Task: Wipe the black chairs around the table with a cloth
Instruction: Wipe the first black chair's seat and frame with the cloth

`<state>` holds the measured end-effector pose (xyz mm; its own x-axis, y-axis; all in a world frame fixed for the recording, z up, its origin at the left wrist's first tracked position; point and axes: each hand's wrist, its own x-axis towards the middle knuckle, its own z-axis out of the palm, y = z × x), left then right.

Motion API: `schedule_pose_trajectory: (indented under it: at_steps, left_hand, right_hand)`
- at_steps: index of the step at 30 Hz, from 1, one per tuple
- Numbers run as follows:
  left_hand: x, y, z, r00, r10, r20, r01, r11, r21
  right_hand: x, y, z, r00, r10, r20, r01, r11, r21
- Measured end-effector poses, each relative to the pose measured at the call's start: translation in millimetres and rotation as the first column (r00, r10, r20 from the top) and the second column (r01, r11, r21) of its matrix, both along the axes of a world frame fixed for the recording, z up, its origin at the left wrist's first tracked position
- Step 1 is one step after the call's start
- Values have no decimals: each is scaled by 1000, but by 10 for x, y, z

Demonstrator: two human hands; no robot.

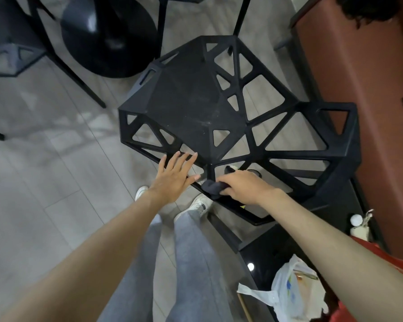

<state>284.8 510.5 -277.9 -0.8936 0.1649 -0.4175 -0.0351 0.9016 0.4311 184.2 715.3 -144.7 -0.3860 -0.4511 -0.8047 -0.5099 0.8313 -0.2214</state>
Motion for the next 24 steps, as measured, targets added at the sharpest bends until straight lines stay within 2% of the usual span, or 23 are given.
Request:
schedule_pose_trajectory:
  at_steps: [3,7,9,12,14,16,18,19,22,24]
  left_hand:
    - [-24,-43,-7,999,-30,-21,30,999,-12]
    - [-35,-35,36,999,-39,5,39,998,-57]
    - [-70,63,90,995,60,83,-49,991,-122]
    - [-207,270,151,941,288,177,-259,951,-170]
    - [-296,414,150,886,443,136,-418,891,-176]
    - [-370,528,122,816,576,58,-556,807,-199]
    - [-412,612,94,761,649,-9,-635,742,-213]
    - [-423,641,80,745,666,-39,-656,721,-223]
    - [-443,656,43,721,689,-69,-682,689,-245]
    - [-447,655,17,725,686,-69,-676,688,-265]
  right_hand:
    - [-172,163,20,996,-73,45,73,997,-9]
    - [-527,340,-103,987,-81,-136,94,991,92]
    - [-559,259,-232,976,-30,-215,62,988,144]
    - [-369,34,-377,959,127,-255,-83,981,176]
    - [-310,14,-402,970,177,-167,-154,978,137]
    - [-449,101,-380,987,159,7,-159,986,48]
    - [-693,201,-308,976,143,165,-142,990,-19]
    - [-831,239,-267,974,141,177,-134,990,-49]
    - [-1260,328,-172,988,150,35,-145,982,-122]
    - [-1445,423,-134,970,218,-109,-229,969,-97]
